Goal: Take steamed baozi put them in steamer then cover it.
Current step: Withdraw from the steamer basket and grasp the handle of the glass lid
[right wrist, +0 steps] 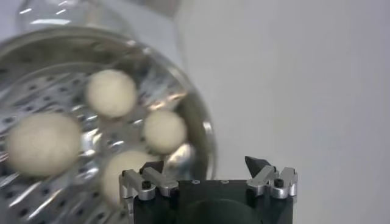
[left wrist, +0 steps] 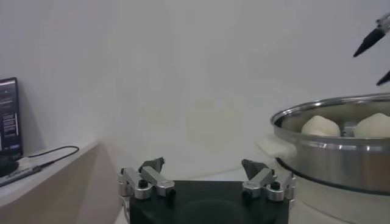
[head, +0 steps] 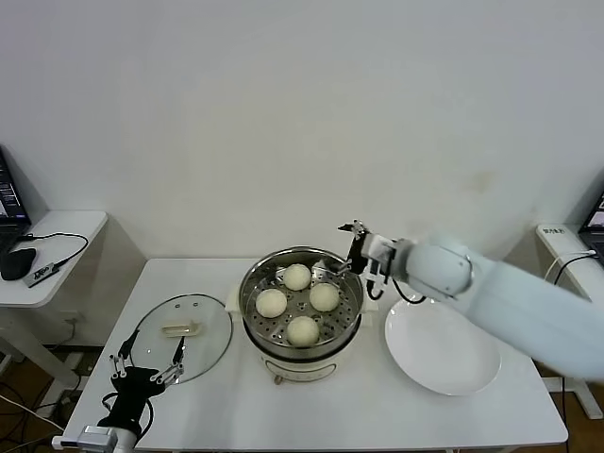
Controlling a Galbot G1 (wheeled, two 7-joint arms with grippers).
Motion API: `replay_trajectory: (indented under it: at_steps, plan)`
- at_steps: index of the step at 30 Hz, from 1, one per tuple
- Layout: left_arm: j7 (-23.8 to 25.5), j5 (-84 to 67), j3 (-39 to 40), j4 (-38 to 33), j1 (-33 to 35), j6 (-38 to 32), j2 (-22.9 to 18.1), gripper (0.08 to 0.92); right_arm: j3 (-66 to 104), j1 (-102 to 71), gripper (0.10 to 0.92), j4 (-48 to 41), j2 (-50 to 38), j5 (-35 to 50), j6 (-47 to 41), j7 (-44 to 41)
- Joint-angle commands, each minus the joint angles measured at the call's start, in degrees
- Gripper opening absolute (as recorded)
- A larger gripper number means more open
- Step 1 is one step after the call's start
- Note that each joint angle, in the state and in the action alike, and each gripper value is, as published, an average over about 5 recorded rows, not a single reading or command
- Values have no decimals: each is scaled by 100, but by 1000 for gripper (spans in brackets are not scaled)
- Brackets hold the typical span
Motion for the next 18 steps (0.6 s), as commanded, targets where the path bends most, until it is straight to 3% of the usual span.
replay_trajectory:
  at_steps: [1,8,18]
  plan:
    - [-32,5,57,112,-27,-53,-23,823,4818,-4851,823,402,584,-646,2141,912]
    - [-186,580,146,308,-103,-340,-99,823,6565,-6386,823,277,2319,-1170,3113,30]
    - [-537,3293,-266,985,-372,-1238,-45,823,8062,-7574,823,709,3840,-1348,3039,-713]
